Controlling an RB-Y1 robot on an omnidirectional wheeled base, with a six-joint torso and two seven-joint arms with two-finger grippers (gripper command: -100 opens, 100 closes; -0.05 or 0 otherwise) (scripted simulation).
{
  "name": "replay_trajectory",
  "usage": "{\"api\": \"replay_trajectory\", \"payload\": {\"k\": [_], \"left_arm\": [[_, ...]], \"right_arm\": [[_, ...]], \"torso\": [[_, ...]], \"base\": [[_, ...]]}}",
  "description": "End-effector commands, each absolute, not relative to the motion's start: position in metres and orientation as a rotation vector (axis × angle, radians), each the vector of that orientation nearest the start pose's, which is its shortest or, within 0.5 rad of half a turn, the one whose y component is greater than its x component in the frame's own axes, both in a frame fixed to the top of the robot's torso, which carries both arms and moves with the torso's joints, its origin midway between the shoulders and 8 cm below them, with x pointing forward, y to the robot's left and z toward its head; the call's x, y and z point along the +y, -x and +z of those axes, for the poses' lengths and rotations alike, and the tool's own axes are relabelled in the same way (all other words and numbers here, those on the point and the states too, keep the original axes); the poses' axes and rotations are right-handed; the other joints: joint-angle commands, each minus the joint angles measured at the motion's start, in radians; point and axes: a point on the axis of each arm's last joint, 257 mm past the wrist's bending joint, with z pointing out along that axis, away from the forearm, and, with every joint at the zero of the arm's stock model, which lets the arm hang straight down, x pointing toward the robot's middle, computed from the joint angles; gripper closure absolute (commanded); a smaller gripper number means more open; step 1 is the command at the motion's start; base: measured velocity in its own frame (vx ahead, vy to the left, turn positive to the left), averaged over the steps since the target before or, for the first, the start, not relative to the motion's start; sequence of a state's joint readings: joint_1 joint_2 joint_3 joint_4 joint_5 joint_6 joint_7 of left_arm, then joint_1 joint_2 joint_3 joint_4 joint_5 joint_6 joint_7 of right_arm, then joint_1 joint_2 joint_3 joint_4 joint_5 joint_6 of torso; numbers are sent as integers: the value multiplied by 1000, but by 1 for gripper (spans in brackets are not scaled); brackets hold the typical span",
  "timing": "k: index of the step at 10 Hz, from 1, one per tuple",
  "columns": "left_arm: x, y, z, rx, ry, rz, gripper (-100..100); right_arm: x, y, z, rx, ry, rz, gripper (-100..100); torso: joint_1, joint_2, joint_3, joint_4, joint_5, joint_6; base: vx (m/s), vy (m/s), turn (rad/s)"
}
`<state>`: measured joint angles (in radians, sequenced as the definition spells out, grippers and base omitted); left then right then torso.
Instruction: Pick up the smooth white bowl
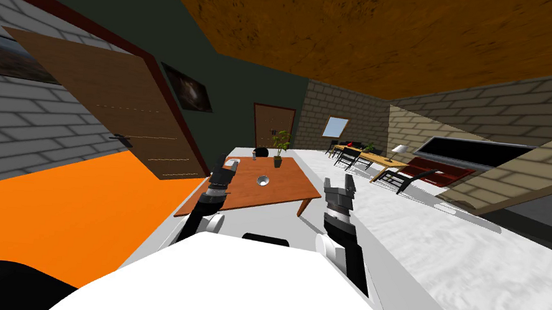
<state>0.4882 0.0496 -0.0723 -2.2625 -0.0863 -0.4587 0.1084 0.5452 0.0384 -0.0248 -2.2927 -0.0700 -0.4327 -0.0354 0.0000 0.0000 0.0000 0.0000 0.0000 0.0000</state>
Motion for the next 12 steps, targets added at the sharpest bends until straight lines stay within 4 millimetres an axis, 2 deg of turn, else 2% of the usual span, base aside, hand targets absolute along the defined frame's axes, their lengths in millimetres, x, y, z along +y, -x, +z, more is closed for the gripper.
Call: {"api": "replay_trajectory", "payload": {"k": [1,9,10,12], "left_arm": [[239,-368,1,758,665,-1411,-100],[245,-441,-76,953,864,-1385,-100],[245,-442,-79,957,869,-1382,-100],[248,-461,-101,997,942,-1372,-100]], "right_arm": [[-306,-344,3,585,-815,1313,0],[-306,-344,3,585,-815,1314,0],[-306,-344,3,585,-815,1314,0],[-306,-344,3,585,-815,1314,0]], "torso": [[0,0,0,0,0,0],[0,2,1,0,0,0],[0,2,1,1,0,0],[0,1,1,0,0,0]], "base": [[-9,-2,-26],[-33,-3,-31],[-26,-3,-7],[-26,-3,-28]]}}
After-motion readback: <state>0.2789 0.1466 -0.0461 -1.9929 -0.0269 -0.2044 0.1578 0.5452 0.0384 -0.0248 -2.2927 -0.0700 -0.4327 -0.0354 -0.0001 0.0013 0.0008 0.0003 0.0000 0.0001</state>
